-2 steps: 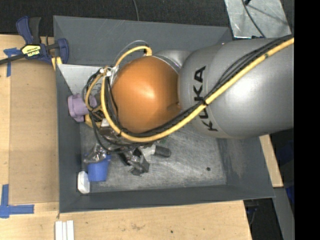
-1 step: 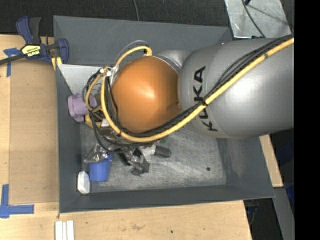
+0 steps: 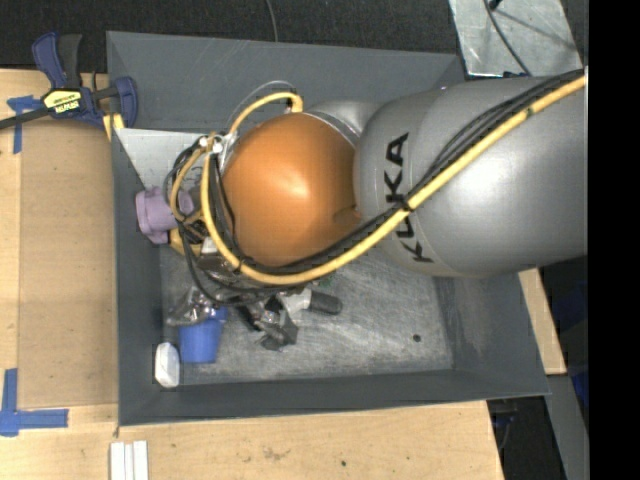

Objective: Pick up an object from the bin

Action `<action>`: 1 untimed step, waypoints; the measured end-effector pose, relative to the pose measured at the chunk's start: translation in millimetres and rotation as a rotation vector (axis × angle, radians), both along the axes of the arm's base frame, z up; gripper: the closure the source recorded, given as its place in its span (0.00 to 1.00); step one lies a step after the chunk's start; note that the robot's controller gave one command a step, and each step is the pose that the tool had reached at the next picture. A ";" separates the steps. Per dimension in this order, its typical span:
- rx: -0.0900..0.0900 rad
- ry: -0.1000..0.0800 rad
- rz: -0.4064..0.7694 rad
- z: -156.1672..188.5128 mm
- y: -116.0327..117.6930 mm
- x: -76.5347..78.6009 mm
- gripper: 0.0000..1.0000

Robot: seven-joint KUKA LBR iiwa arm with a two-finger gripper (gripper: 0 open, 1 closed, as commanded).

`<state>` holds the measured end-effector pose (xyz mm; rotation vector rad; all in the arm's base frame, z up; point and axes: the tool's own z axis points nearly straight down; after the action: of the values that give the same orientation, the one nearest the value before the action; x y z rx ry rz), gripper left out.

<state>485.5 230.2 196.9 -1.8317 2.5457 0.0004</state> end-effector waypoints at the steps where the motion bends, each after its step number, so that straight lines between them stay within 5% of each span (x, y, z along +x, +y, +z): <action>1: 0.001 -0.004 0.046 -65.9 -21.2 31.6 0.00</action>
Offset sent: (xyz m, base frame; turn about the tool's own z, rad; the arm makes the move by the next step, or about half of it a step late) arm 0.0064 -0.0118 -0.1269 -0.1935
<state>517.1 209.0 131.0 -1.8876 2.5001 -0.0013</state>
